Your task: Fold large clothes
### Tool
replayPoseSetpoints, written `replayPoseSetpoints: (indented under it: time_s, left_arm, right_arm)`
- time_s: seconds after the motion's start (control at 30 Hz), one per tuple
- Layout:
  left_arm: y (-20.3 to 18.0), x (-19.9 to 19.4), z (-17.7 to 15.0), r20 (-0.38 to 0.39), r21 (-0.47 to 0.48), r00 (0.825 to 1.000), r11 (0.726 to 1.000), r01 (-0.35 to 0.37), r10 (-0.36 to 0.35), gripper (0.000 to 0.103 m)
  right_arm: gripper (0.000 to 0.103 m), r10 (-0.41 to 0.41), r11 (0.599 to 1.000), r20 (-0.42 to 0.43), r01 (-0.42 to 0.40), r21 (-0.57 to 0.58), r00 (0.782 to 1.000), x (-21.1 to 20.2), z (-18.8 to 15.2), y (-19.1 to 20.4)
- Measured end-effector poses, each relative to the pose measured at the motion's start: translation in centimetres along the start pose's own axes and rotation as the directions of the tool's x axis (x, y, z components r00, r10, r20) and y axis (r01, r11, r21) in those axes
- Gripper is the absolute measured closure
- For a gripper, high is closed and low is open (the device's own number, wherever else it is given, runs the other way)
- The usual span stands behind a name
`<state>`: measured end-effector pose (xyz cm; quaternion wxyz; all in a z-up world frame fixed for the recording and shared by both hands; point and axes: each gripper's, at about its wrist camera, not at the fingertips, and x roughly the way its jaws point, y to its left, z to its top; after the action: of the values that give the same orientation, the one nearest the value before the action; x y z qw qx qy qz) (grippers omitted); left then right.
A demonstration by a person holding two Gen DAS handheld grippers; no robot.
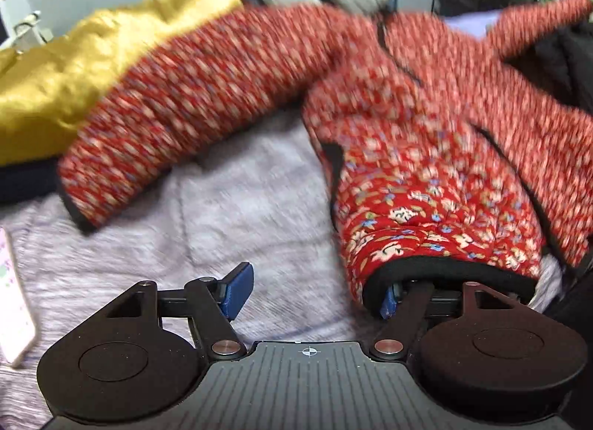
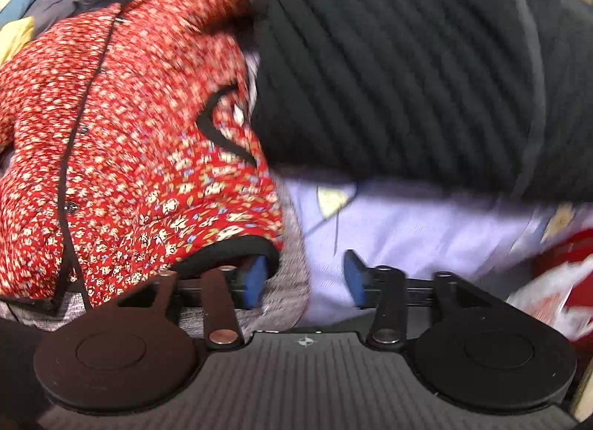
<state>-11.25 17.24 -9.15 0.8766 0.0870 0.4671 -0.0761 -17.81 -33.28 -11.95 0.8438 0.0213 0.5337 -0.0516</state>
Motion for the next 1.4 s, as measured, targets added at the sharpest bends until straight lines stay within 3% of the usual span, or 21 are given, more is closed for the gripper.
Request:
replayPoseSetpoints:
  time_s: [0.07,0.1,0.17,0.27,0.37,0.47,0.57,0.63,0.8,0.87,0.93,1.0,1.17,1.23,1.33,1.4]
  left_arm:
    - [0.8,-1.1,0.5,0.011,0.016,1.000,1.000,0.006,-0.007,0.000]
    - [1.0,-1.6,0.7,0.013,0.037,1.000,0.999,0.010,-0.010,0.000]
    - [0.9,-3.0,0.8,0.005,0.091,1.000,0.996,0.019,-0.019,0.000]
    - [1.5,-5.3,-0.3,0.022,0.142,0.996,0.986,-0.089,0.087,0.000]
    - [4.1,-7.2,-0.3,0.024,0.043,0.986,0.985,-0.167,0.166,0.000]
    - [5.9,-9.8,2.9,0.118,-0.093,0.968,0.973,-0.209,0.220,0.000]
    - [6.6,-11.6,8.0,0.265,-0.144,0.934,0.968,-0.207,0.239,0.000]
    - [6.7,-11.9,12.1,0.341,-0.096,0.915,0.976,-0.196,0.217,0.000]
    - [6.6,-8.7,21.3,0.438,0.073,0.894,0.988,-0.138,0.092,0.000]
    - [6.3,-5.3,24.3,0.393,0.111,0.919,0.990,-0.085,0.035,0.000]
    - [5.2,-1.1,26.6,0.299,0.162,0.954,0.986,-0.039,-0.012,0.000]
    - [3.8,3.1,27.7,0.245,0.210,0.969,0.977,-0.026,-0.027,0.000]
    - [2.2,11.3,30.1,0.121,0.257,0.990,0.966,0.034,-0.067,0.000]
    - [2.0,14.2,31.0,0.082,0.295,0.995,0.955,0.027,-0.053,0.000]
    - [1.8,19.4,32.1,-0.030,0.350,0.999,0.937,-0.016,0.028,0.000]
    - [2.2,21.9,32.0,-0.123,0.329,0.992,0.944,0.023,0.018,0.000]
  right_arm:
    - [0.041,0.024,0.998,0.009,-0.024,-0.057,1.000,-1.2,1.3,0.3]
    - [0.032,0.019,0.996,0.006,-0.019,-0.091,1.000,-1.8,1.8,0.4]
    - [0.027,-0.028,0.989,-0.004,0.027,-0.144,1.000,-2.2,2.2,0.1]
    - [0.027,-0.088,0.983,-0.028,0.083,-0.161,0.996,-2.9,1.7,-2.1]
    - [0.029,-0.143,0.986,-0.030,0.140,-0.087,0.989,-4.0,1.7,-4.1]
    - [0.029,-0.058,0.998,0.023,0.058,0.032,0.998,-6.2,3.3,-4.4]
    - [0.027,0.106,0.990,0.122,-0.116,0.078,0.987,-8.7,6.4,-2.5]
    - [0.025,0.216,0.973,0.170,-0.226,0.043,0.961,-10.4,9.2,-0.3]
    - [0.016,0.429,0.903,0.250,-0.419,-0.096,0.868,-14.7,15.8,4.2]
    - [0.015,0.469,0.883,0.280,-0.452,-0.129,0.838,-16.0,17.4,5.4]
    - [0.015,0.486,0.874,0.296,-0.466,-0.138,0.822,-16.6,18.0,6.3]
    - [0.015,0.504,0.863,0.286,-0.487,-0.136,0.815,-16.0,17.3,6.9]
    - [0.015,0.469,0.880,0.229,-0.472,-0.045,0.853,-14.7,15.0,6.9]
    - [0.015,0.461,0.881,0.215,-0.474,0.010,0.861,-14.4,14.2,6.1]
    - [0.015,0.412,0.895,0.220,-0.439,0.086,0.884,-13.8,12.9,4.8]
    - [0.015,0.384,0.898,0.232,-0.420,0.130,0.894,-13.5,12.3,4.0]
